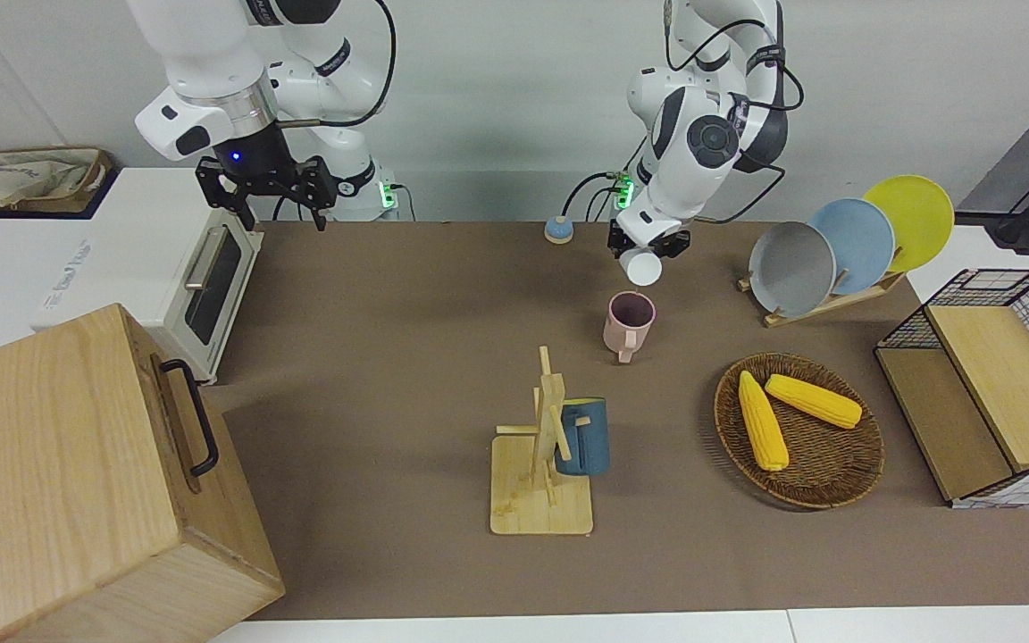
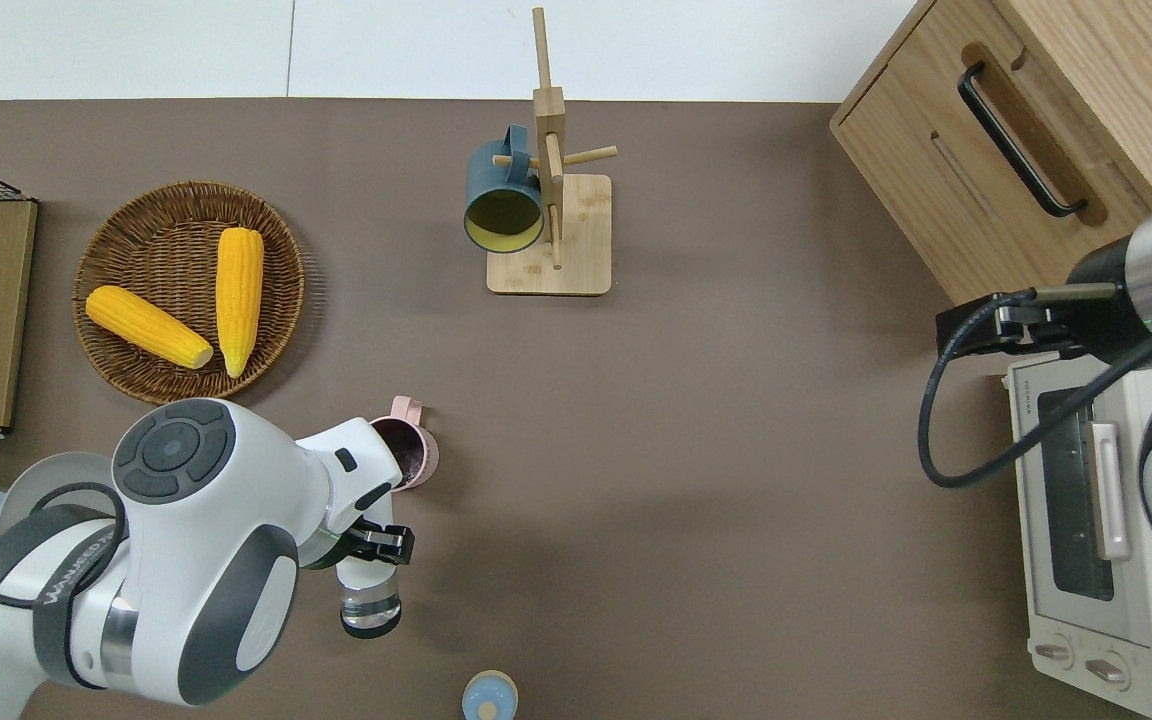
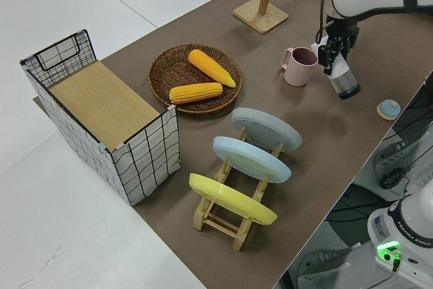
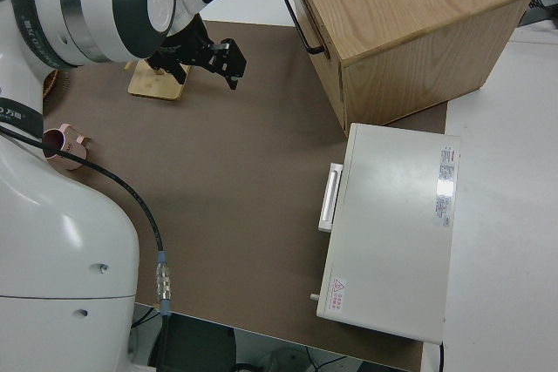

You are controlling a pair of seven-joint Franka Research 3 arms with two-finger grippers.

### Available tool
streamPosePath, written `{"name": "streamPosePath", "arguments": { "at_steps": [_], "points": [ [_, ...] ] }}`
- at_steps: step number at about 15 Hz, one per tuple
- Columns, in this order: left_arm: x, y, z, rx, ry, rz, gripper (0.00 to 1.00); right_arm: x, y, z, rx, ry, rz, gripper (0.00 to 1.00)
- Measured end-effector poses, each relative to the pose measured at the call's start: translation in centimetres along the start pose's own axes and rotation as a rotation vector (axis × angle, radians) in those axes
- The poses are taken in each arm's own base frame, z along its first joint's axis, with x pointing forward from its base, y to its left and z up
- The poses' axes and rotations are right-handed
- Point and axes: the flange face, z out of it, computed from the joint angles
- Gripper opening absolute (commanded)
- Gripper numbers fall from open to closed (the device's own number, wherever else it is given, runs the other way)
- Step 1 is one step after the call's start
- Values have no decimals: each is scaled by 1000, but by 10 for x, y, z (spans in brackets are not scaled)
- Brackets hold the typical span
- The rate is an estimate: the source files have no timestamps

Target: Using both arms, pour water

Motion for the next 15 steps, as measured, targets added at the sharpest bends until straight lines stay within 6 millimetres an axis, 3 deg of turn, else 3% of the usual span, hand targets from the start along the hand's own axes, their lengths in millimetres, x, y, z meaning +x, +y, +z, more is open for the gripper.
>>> {"name": "streamPosePath", "arguments": {
  "at_steps": [15],
  "points": [
    [-1,5,-19,-1,-15,-6,121,0,0,0,0,0,0,994]
  ]
}}
